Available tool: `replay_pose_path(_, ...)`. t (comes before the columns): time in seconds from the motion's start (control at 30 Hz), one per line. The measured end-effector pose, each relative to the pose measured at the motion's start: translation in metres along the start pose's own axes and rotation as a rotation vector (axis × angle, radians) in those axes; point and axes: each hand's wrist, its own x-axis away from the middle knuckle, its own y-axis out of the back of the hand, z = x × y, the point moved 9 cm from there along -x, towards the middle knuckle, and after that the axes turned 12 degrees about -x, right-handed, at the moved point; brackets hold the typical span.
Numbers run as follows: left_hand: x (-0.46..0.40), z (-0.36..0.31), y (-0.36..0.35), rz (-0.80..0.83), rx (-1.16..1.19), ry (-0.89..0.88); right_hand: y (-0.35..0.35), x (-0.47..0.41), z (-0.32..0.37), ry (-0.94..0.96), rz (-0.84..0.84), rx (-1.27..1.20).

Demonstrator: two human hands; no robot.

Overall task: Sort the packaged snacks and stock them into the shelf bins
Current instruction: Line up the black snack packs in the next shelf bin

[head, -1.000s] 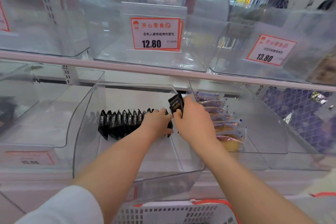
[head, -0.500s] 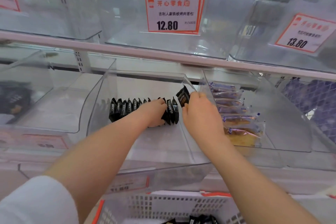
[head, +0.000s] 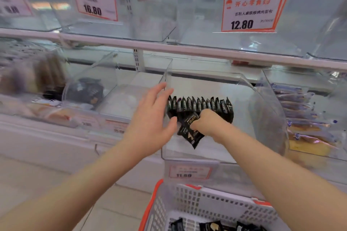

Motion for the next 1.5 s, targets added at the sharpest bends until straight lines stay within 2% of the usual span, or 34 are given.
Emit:
replay_pose_path(0.07, 0.022, 0.034, -0.022, 0.171, 0.258, 0.306, -0.022, -0.002, 0.011, -0.001, 0.046, 0.129)
replay_pose_path(0.1, 0.031, 0.042, -0.033, 0.243, 0.368, 0.394, -0.03, -0.003, 0.016, 0.013, 0.044, 0.193)
replay_pose_path(0.13, 0.035, 0.045, -0.038, 0.283, 0.439, 0.41, -0.035, -0.004, 0.021, 0.03, 0.029, 0.238)
replay_pose_path(0.27, 0.038, 0.039, -0.04, 0.31, 0.585, 0.317, -0.046, -0.007, 0.028, 0.026, -0.023, 0.297)
replay_pose_path(0.4, 0.041, 0.036, -0.037, 0.289, 0.704, 0.302, -0.062, -0.002, 0.027, -0.055, 0.088, 0.27)
replay_pose_path(0.6, 0.039, 0.044, -0.037, 0.258, 0.76, 0.294, -0.077, 0.007, 0.034, 0.024, 0.311, -0.201)
replay_pose_path(0.67, 0.037, 0.046, -0.038, 0.239, 0.783, 0.312, -0.08, 0.009, 0.031, 0.056, 0.361, -0.205)
replay_pose_path(0.73, 0.034, 0.047, -0.041, 0.239, 0.783, 0.314, -0.08, 0.003, 0.027, 0.08, 0.312, -0.07)
replay_pose_path(0.9, 0.029, 0.049, -0.045, 0.237, 0.761, 0.306, -0.064, -0.018, 0.034, 0.166, 0.064, 0.232)
replay_pose_path(1.0, 0.027, 0.049, -0.047, 0.234, 0.743, 0.295, -0.055, -0.028, 0.034, 0.149, -0.031, 0.277)
replay_pose_path(1.07, 0.024, 0.049, -0.046, 0.245, 0.707, 0.297, -0.054, -0.033, 0.032, 0.119, -0.016, 0.301)
replay_pose_path(1.17, 0.021, 0.045, -0.042, 0.246, 0.585, 0.278, -0.049, -0.024, 0.026, 0.078, 0.106, 0.266)
replay_pose_path(1.23, 0.021, 0.041, -0.029, 0.153, 0.408, 0.214, -0.039, -0.009, 0.025, 0.101, 0.134, 0.192)
replay_pose_path(1.33, 0.024, 0.019, 0.006, -0.079, 0.049, 0.059, -0.003, 0.031, 0.035, 0.283, 0.005, 0.079)
replay_pose_path(1.4, 0.03, -0.007, 0.023, -0.147, -0.028, -0.043, 0.027, 0.073, 0.038, 0.456, -0.119, 0.001)
replay_pose_path(1.5, 0.047, -0.047, 0.01, 0.029, 0.018, -0.168, 0.039, 0.13, 0.009, 0.535, -0.056, -0.134)
